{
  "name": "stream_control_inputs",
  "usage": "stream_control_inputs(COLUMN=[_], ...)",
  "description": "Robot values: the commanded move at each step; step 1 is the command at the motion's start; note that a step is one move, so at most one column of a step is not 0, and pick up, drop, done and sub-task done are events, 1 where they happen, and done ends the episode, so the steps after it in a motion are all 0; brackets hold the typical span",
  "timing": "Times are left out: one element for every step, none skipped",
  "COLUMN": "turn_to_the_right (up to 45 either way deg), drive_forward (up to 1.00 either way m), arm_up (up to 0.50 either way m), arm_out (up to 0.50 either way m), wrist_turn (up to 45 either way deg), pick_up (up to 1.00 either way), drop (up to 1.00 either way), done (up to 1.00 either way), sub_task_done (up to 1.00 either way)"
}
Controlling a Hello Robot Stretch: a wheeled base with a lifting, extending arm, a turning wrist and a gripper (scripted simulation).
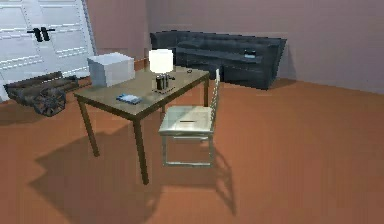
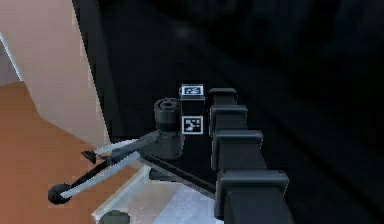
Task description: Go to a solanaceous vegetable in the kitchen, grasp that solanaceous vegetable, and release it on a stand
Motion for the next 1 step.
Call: stream_control_inputs(turn_to_the_right=[0.0], drive_forward=[0.0], arm_up=[0.0], arm_out=[0.0], wrist_turn=[0.0], pick_up=[0.0], drop=[0.0], done=[1.0], sub_task_done=[0.0])
